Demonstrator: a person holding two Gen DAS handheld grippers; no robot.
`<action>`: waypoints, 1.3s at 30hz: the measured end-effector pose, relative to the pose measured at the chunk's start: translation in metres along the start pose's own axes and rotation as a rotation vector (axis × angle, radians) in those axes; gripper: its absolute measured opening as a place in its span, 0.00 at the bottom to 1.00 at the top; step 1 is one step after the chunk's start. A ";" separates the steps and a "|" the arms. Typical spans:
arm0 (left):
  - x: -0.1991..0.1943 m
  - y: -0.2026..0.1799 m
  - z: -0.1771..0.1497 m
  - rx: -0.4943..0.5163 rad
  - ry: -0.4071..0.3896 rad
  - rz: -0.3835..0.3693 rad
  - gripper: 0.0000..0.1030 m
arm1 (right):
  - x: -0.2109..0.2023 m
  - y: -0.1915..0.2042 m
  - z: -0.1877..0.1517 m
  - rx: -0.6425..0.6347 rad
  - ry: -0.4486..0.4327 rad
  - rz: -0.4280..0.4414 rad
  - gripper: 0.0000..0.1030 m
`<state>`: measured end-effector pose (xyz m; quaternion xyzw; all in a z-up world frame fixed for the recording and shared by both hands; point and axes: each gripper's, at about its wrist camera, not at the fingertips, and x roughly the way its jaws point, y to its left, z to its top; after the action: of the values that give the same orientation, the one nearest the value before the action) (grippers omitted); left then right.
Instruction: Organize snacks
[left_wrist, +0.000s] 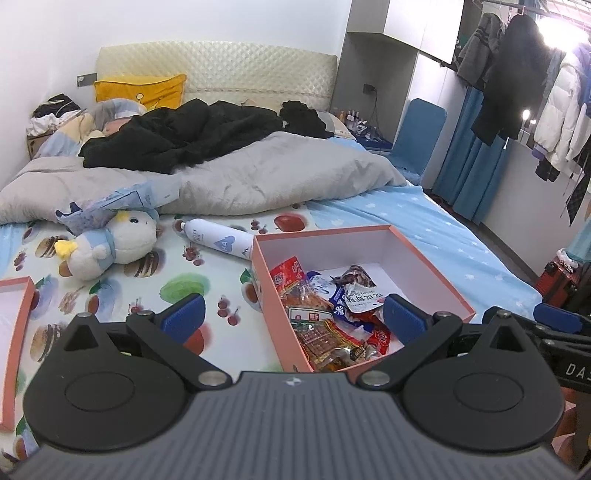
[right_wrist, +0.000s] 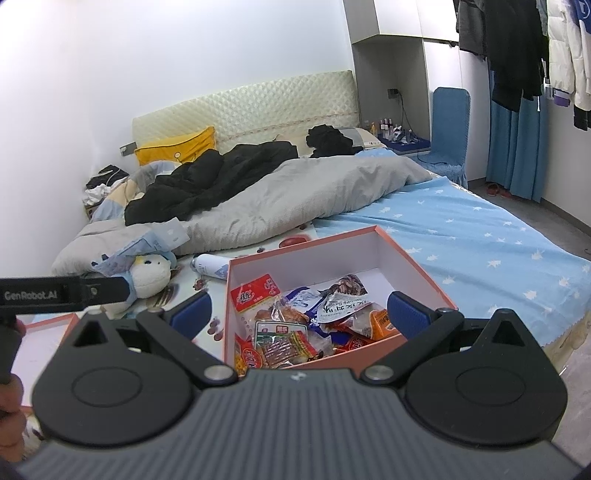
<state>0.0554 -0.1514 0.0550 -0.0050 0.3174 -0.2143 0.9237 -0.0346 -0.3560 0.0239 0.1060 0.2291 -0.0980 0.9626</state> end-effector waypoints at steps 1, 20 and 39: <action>0.000 0.000 0.000 0.002 0.001 -0.001 1.00 | 0.000 0.000 -0.001 0.001 -0.001 0.004 1.00; -0.001 0.001 -0.002 0.004 0.002 0.006 1.00 | 0.002 0.001 -0.003 0.000 0.003 0.000 1.00; 0.002 0.001 -0.002 0.001 0.015 0.001 1.00 | 0.005 0.000 -0.004 -0.002 0.007 0.000 1.00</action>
<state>0.0562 -0.1510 0.0514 -0.0030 0.3244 -0.2141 0.9214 -0.0321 -0.3560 0.0186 0.1055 0.2326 -0.0975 0.9619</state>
